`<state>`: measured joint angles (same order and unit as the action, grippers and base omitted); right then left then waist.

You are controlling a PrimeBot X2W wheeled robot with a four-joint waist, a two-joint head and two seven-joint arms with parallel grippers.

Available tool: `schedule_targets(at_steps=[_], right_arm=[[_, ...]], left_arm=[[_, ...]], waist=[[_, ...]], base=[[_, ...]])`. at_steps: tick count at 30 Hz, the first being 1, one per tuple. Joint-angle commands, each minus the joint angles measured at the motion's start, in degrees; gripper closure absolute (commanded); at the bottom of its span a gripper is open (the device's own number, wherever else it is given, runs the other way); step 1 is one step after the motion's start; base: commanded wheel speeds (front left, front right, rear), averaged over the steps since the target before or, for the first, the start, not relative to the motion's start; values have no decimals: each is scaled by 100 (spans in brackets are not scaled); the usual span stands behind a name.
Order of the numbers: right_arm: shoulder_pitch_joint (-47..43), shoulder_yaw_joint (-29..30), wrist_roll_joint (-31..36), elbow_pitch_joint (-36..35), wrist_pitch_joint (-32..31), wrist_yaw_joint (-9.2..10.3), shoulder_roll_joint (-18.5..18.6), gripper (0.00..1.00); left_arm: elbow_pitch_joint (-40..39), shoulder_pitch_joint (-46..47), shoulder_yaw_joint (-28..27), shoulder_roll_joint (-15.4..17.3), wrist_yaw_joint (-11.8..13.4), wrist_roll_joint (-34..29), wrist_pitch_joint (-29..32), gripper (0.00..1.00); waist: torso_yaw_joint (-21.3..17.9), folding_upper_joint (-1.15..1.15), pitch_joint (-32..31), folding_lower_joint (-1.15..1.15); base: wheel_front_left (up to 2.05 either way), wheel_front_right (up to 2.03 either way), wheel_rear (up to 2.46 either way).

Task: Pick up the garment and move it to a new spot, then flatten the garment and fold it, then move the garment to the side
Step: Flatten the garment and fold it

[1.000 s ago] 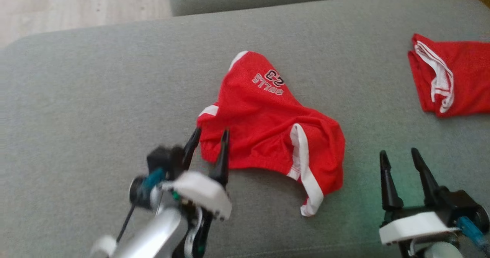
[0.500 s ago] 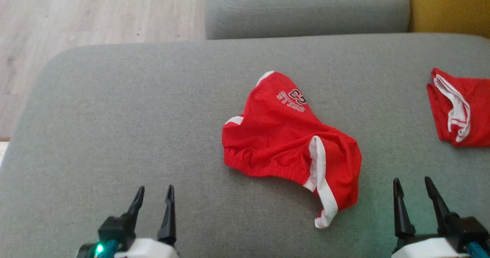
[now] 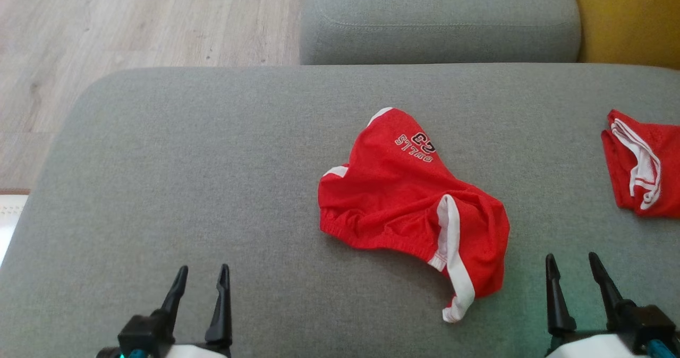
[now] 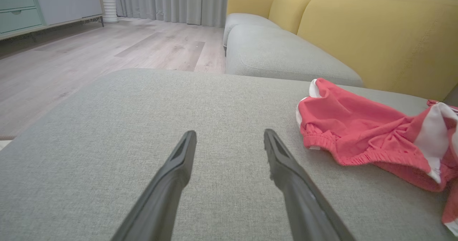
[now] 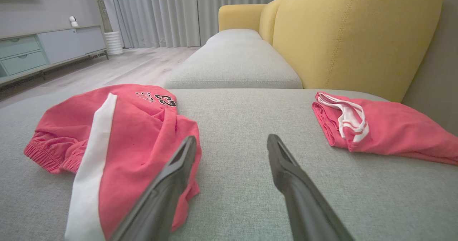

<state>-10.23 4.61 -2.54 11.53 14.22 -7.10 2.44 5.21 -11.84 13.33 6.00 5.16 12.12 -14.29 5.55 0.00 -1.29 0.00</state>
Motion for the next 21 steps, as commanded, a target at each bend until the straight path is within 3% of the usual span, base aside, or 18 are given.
schedule_targets(at_steps=[1, 15, 18, 21], right_arm=[[109, -120, -35, -144, 78, -39, 43, 0], [154, -172, -31, -89, 78, -39, 43, 0], [214, -228, -11, -110, 78, -39, 43, 0], [274, -300, 5, -125, 78, -39, 43, 0]], left_arm=[[-149, 195, -323, -92, -76, -85, -71, 0], [-84, 201, -566, -290, -380, -284, -71, 0], [-67, 385, -216, -307, -509, -97, -71, 0], [92, 676, 361, -310, -472, 650, -71, 0]], waist=[[-14, 0, 11, 0], [-94, 0, 28, 0], [-182, 0, 101, 0], [-286, 0, 170, 0]], base=[[0, 0, 0], [0, 0, 0], [0, 0, 0], [0, 0, 0]])
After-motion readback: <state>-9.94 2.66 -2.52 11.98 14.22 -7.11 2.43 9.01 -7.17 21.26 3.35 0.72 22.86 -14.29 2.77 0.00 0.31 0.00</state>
